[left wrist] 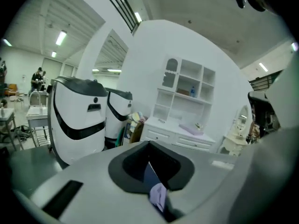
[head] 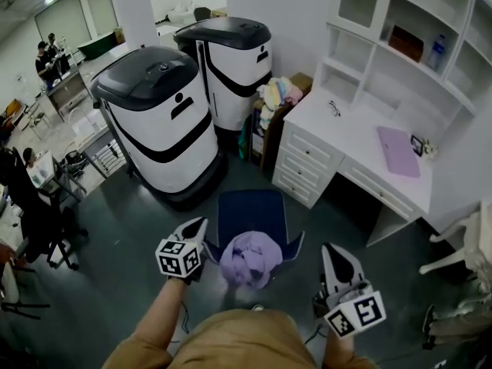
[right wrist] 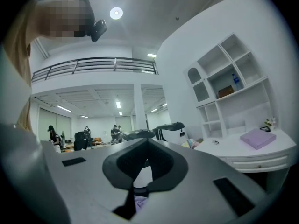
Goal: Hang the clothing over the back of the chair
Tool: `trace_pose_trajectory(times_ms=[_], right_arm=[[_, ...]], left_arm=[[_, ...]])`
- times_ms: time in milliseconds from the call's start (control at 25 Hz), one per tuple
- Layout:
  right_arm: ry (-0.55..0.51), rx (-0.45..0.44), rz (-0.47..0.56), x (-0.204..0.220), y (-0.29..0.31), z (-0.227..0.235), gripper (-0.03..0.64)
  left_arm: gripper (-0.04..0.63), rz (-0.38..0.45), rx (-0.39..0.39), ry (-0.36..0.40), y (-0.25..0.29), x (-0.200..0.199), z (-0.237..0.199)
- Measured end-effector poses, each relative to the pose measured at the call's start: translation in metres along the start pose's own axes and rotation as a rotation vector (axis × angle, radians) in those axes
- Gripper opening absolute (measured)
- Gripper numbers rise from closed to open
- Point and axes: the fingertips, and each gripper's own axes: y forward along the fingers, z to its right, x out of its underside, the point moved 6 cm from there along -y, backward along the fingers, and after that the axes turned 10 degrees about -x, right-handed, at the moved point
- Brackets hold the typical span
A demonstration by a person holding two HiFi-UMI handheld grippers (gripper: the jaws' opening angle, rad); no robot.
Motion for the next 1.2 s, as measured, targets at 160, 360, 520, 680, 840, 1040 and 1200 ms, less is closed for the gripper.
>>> trace_pose_trajectory(times_ms=[160,360,520,680,840,1040,1200], right_arm=[[-0.032,-0.005,-0.034,0.005,0.007,-0.014,0.003],[-0.049,0.0,-0.035,0.0,0.01,-0.029,0.003],[-0.063,0.027,-0.029,-0.008,0.007,-0.034,0.003],[-0.086,0.038,-0.016,-0.022,0.001,-0.04,0.003],[-0.098,0.015,-0.012,-0.032,-0.001,-0.048,0.003],[-0.091,0.01,-0.045,-0.029,-0.004,-0.057,0.004],[-0.092,0.022,-0.059,-0.026,-0.015,-0.061,0.003]], left_arm=[[0.004,0.074,-0.065,-0.012,-0.045,-0.021,-0.018],[0.005,0.177,-0.078,-0.004,-0.098,-0.053,-0.031],[0.003,0.292,-0.104,0.04,-0.138,-0.086,-0.033],[0.003,0.393,-0.123,0.087,-0.177,-0.117,-0.029],[0.005,0.469,-0.108,0.125,-0.21,-0.136,-0.021],[0.003,0.495,-0.108,0.141,-0.242,-0.136,-0.012],[0.003,0.541,-0.132,0.129,-0.274,-0.139,-0.008]])
